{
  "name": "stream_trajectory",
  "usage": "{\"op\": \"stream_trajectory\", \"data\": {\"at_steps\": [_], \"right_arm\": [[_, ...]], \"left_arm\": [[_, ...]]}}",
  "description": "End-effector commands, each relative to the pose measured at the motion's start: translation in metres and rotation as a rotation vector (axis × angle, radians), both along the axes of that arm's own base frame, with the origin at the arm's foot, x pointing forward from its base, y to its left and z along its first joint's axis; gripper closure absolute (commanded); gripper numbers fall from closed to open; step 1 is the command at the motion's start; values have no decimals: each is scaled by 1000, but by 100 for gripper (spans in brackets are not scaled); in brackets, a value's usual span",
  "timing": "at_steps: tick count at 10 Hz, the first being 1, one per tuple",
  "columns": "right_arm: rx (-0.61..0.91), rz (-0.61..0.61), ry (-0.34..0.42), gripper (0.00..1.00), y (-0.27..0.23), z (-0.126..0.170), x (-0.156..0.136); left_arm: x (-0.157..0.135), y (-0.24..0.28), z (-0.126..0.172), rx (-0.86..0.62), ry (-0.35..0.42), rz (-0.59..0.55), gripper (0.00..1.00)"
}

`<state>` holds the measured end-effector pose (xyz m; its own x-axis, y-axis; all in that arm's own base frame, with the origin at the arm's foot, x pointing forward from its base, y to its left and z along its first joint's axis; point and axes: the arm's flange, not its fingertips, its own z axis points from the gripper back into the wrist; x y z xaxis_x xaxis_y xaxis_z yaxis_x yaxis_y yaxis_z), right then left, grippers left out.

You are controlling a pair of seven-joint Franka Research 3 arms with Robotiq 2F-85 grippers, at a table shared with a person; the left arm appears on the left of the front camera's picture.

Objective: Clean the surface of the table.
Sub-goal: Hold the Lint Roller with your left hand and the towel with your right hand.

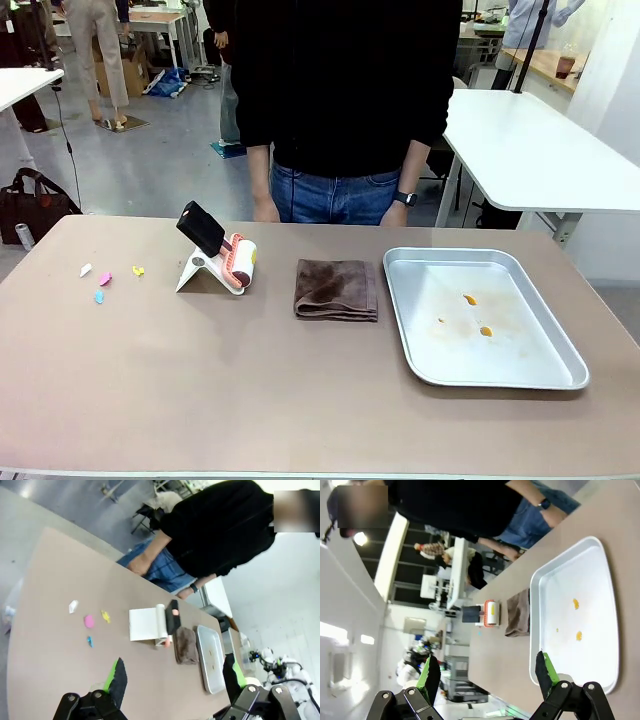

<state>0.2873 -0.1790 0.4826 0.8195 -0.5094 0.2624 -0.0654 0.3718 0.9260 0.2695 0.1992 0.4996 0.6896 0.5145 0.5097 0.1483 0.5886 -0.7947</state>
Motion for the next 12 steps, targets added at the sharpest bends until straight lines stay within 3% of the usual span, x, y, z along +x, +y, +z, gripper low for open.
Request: {"op": "stream_trajectory", "data": {"at_steps": [1,3,5,6,9,12], "right_arm": [[-128,34,-27,0,88,11,-6],[-280,109,-19,0,148,30,12],[-426,202,-10,0,216,40,36],[-500,215,6,0,249,41,49],[-670,271,120,0,351,10,90],[-785,272,188,0,409,-23,114]], "left_arm": [[8,-36,18,27,-34,-78,0],[39,-71,36,113,-3,-219,0],[81,-111,46,229,78,-364,0],[102,-130,47,292,129,-382,0],[169,-176,40,404,287,-409,0],[212,-199,18,399,394,-481,0]]}}
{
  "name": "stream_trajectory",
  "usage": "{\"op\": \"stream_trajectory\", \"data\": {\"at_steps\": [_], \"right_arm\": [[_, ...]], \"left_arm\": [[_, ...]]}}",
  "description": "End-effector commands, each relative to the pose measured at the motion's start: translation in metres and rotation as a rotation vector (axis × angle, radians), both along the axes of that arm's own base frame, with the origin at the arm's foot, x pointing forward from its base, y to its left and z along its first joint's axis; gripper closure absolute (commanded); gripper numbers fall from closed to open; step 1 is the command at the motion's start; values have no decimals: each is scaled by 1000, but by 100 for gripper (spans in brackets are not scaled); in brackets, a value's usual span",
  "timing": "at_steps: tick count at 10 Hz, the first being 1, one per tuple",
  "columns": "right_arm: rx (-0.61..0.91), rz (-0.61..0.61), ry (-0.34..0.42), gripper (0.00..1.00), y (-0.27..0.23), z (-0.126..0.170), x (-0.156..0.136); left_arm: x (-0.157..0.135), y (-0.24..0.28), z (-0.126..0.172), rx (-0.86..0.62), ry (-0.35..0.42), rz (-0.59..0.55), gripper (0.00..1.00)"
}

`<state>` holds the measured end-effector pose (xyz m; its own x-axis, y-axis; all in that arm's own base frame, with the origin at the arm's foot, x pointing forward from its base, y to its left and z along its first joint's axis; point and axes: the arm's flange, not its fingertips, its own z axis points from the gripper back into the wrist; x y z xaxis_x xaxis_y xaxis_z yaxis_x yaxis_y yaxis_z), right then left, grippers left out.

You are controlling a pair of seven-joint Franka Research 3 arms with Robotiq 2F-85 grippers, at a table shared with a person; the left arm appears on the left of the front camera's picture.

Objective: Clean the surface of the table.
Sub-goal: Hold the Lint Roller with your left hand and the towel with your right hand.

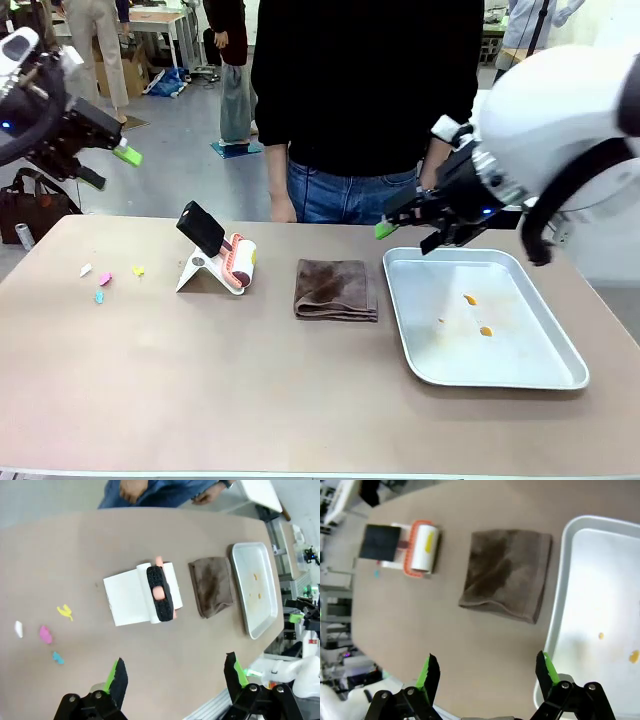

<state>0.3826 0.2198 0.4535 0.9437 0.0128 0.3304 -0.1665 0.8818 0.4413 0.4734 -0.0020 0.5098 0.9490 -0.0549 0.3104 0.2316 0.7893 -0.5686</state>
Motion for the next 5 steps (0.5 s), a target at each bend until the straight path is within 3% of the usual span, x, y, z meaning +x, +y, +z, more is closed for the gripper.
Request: {"op": "stream_trajectory", "data": {"at_steps": [1,3,5], "right_arm": [[-60,-33,47,0,24,-8,29],[-87,-68,84,0,35,-32,51],[-83,-102,87,0,39,-42,58]], "left_arm": [[19,-4,-4,14,93,-8,0],[36,-11,-20,13,131,9,0],[45,-27,-34,-35,101,15,0]]}}
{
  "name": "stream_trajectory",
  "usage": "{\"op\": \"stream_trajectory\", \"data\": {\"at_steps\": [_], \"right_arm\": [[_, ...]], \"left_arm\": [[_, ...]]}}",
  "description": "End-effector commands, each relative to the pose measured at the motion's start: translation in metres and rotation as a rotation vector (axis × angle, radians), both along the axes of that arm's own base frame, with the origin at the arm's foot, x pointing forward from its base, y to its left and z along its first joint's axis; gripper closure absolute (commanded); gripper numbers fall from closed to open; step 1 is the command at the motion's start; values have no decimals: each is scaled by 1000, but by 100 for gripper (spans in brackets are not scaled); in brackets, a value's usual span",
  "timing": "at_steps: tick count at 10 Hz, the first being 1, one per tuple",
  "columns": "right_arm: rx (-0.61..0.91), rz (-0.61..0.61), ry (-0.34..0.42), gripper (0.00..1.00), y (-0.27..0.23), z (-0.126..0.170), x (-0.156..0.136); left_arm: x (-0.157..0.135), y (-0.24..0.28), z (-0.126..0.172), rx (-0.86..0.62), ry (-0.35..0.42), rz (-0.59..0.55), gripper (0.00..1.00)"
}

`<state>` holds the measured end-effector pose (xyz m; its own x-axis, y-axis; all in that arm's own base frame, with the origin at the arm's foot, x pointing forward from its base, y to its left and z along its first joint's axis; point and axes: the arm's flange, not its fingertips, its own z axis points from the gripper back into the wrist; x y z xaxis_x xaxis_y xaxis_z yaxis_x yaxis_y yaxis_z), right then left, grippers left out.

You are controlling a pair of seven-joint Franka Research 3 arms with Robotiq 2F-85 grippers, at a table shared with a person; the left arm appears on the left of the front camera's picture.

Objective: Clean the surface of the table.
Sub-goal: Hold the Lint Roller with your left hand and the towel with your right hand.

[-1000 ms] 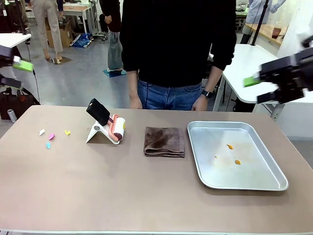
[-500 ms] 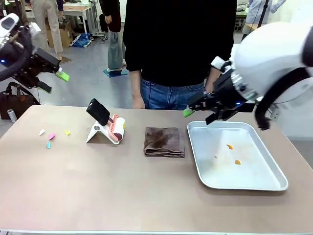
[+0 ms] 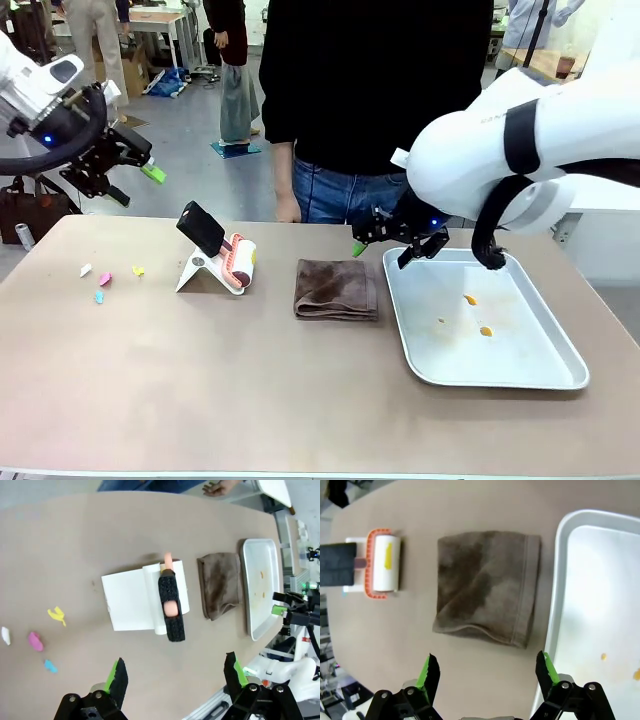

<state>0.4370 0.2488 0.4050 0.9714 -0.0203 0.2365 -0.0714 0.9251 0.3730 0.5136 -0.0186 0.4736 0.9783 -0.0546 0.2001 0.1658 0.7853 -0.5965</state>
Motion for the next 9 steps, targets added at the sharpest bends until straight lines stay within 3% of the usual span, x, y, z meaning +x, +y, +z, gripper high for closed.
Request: {"op": "stream_trajectory", "data": {"at_steps": [1,2,3,6,9], "right_arm": [[-9,-53,-21,0,9,4,3],[20,9,39,0,-15,17,-2],[3,-15,2,0,1,-2,3],[8,-15,17,0,-3,1,3],[-71,-38,83,0,29,-19,37]], "left_arm": [[8,-16,-6,-32,3,10,0],[10,-19,-10,-23,20,5,0],[9,-21,-11,-15,18,-5,0],[5,-30,-21,13,27,-41,0],[8,-42,-39,25,42,-55,0]]}}
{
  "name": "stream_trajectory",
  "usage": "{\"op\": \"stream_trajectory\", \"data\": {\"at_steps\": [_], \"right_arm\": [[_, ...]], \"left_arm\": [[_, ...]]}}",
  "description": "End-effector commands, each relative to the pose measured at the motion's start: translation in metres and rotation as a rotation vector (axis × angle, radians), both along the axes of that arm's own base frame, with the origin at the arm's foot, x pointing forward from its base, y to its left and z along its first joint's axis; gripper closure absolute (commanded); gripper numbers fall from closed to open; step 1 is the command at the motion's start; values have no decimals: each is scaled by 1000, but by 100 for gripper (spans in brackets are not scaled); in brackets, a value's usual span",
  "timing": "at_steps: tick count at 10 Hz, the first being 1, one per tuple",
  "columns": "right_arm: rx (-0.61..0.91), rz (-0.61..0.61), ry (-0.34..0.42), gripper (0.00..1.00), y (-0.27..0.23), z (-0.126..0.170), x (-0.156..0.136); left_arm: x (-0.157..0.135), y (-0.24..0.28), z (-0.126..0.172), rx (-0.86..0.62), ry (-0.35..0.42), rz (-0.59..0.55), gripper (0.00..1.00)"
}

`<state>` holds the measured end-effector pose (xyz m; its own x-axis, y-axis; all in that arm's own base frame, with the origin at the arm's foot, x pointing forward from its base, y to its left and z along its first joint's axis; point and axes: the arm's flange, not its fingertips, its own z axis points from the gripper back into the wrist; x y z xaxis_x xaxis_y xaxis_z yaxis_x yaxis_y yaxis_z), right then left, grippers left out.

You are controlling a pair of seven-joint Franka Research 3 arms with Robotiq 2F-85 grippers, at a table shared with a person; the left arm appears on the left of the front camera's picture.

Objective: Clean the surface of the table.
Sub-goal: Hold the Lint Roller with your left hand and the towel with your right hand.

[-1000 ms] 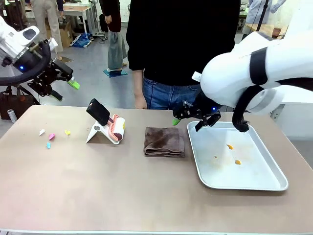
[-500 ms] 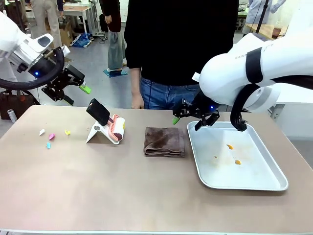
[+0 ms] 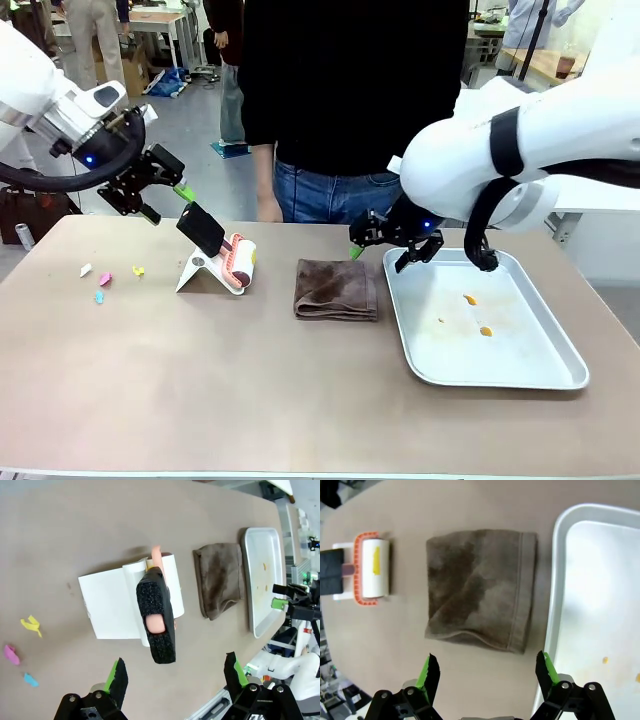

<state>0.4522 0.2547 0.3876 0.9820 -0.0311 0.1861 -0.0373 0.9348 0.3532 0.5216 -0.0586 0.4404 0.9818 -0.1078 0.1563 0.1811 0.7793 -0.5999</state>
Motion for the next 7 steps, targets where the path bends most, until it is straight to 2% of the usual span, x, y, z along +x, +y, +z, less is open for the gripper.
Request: {"op": "stream_trajectory", "data": {"at_steps": [1,5,7], "right_arm": [[-75,-8,42,0,35,-5,29],[-169,0,83,0,82,-20,54],[-257,-60,111,0,96,-29,63]], "left_arm": [[1,-3,-9,42,-3,14,0],[2,-11,-23,7,19,24,0],[1,-22,-23,0,21,24,0]]}}
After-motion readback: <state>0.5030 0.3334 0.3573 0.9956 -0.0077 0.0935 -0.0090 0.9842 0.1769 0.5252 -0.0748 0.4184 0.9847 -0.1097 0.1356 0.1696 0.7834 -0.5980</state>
